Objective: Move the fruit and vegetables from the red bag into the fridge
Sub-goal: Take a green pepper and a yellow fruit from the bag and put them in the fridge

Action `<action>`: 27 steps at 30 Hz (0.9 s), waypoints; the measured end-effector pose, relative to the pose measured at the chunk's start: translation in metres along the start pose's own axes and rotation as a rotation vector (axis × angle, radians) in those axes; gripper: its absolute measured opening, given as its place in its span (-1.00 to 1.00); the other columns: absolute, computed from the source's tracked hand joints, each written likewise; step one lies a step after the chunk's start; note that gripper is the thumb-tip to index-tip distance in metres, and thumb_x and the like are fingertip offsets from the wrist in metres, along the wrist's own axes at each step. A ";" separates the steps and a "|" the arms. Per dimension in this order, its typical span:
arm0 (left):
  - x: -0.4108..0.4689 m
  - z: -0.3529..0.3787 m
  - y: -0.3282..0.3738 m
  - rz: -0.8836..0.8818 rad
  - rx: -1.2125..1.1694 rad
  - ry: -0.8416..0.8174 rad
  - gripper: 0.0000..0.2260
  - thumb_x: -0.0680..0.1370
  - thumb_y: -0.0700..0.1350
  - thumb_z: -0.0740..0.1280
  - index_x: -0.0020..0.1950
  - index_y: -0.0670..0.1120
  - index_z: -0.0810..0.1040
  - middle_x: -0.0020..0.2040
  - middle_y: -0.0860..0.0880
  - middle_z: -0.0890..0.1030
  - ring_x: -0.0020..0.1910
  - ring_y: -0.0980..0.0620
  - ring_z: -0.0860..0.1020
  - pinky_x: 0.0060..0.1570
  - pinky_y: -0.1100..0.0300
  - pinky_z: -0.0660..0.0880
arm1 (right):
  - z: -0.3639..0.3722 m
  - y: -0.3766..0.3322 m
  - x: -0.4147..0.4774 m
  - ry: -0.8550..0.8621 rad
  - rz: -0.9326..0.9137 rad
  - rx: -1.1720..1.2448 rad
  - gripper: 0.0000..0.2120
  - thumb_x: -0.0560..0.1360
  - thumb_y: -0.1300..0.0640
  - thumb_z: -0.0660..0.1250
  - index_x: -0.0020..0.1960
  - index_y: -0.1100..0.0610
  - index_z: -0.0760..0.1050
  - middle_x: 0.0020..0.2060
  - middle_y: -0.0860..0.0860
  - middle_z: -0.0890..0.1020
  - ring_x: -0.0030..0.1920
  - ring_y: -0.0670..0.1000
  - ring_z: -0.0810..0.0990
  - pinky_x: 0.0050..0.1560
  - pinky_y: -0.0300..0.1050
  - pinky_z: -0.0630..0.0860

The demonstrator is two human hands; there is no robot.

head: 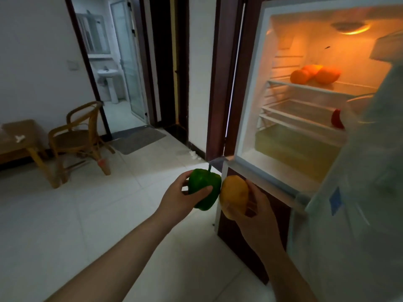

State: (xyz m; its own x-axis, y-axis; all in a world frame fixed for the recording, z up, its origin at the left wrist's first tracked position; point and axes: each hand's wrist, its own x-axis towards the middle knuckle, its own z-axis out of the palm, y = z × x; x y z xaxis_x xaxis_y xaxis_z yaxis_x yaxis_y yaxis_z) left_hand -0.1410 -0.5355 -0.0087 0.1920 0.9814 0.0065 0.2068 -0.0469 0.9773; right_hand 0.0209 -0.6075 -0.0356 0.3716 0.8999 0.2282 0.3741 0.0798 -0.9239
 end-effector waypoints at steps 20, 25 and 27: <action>0.306 0.071 0.028 0.238 -0.074 -0.682 -0.53 0.38 0.02 0.50 0.23 0.13 0.42 0.14 0.12 0.52 0.08 0.13 0.55 -0.07 0.27 0.58 | 0.009 0.014 0.206 0.544 0.096 -0.048 -0.52 0.34 0.06 0.50 0.17 -0.20 0.40 0.12 -0.22 0.51 0.04 -0.20 0.53 -0.24 -0.43 0.49; 0.379 0.061 0.040 0.346 -0.076 -0.717 -0.40 0.35 -0.01 0.49 0.35 0.02 0.40 0.21 0.05 0.52 0.12 0.08 0.54 -0.04 0.27 0.58 | 0.040 0.012 0.267 0.625 0.074 -0.071 -0.45 0.37 0.01 0.47 0.31 -0.15 0.37 0.17 -0.17 0.50 0.07 -0.19 0.51 -0.12 -0.32 0.47; 0.397 0.065 0.040 0.325 -0.085 -0.760 -0.33 0.27 0.10 0.49 0.35 0.05 0.39 0.24 0.04 0.51 0.16 0.02 0.55 0.06 0.11 0.58 | 0.046 0.013 0.279 0.665 0.081 -0.091 -0.43 0.38 -0.01 0.45 0.34 -0.14 0.35 0.18 -0.15 0.49 0.08 -0.18 0.51 -0.12 -0.32 0.46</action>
State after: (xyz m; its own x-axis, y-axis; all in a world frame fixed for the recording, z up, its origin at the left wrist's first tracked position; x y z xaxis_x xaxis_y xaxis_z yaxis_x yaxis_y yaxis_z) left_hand 0.0060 -0.1596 0.0196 0.8319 0.5264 0.1756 -0.0379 -0.2619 0.9644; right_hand 0.0902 -0.3353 0.0021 0.8343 0.4440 0.3268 0.3826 -0.0396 -0.9231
